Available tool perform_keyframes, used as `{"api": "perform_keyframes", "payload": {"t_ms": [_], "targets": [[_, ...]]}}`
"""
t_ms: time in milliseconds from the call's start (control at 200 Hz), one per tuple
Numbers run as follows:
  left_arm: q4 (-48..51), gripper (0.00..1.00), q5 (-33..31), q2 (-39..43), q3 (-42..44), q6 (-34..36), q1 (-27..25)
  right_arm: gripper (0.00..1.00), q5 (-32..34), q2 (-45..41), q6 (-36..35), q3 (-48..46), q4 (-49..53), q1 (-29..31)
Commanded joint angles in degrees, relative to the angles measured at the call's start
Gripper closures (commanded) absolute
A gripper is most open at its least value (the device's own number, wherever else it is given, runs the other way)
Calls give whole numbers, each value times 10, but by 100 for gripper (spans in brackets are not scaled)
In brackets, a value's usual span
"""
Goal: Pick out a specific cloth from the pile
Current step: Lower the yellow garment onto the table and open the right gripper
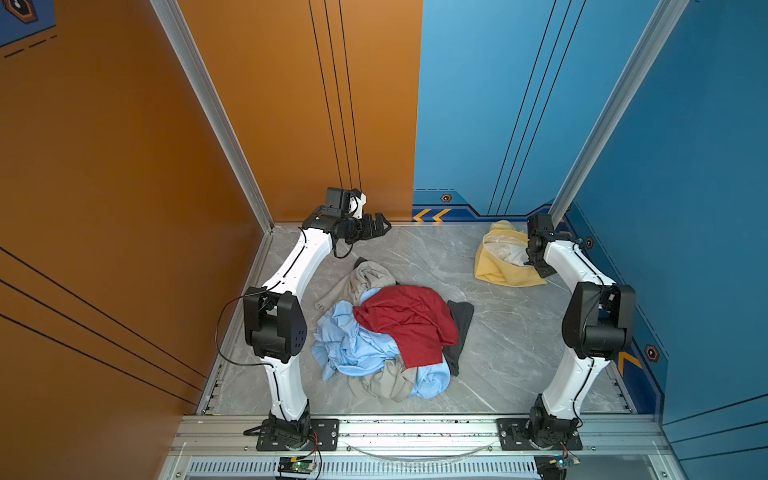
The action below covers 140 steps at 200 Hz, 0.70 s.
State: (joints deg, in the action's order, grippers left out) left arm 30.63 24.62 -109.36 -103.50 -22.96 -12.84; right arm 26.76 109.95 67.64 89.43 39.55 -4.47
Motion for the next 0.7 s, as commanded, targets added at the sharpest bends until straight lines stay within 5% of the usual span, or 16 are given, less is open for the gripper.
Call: {"api": "perform_keyframes", "payload": {"t_ms": [0, 521, 696], "targets": [[0, 2, -18, 37, 25, 15, -5, 100, -30, 24, 46, 25, 53, 8], [0, 2, -32, 52, 48, 17, -1, 100, -87, 151, 81, 155, 87, 50], [0, 2, -30, 42, 38, 17, 4, 93, -95, 196, 74, 195, 104, 53]]}}
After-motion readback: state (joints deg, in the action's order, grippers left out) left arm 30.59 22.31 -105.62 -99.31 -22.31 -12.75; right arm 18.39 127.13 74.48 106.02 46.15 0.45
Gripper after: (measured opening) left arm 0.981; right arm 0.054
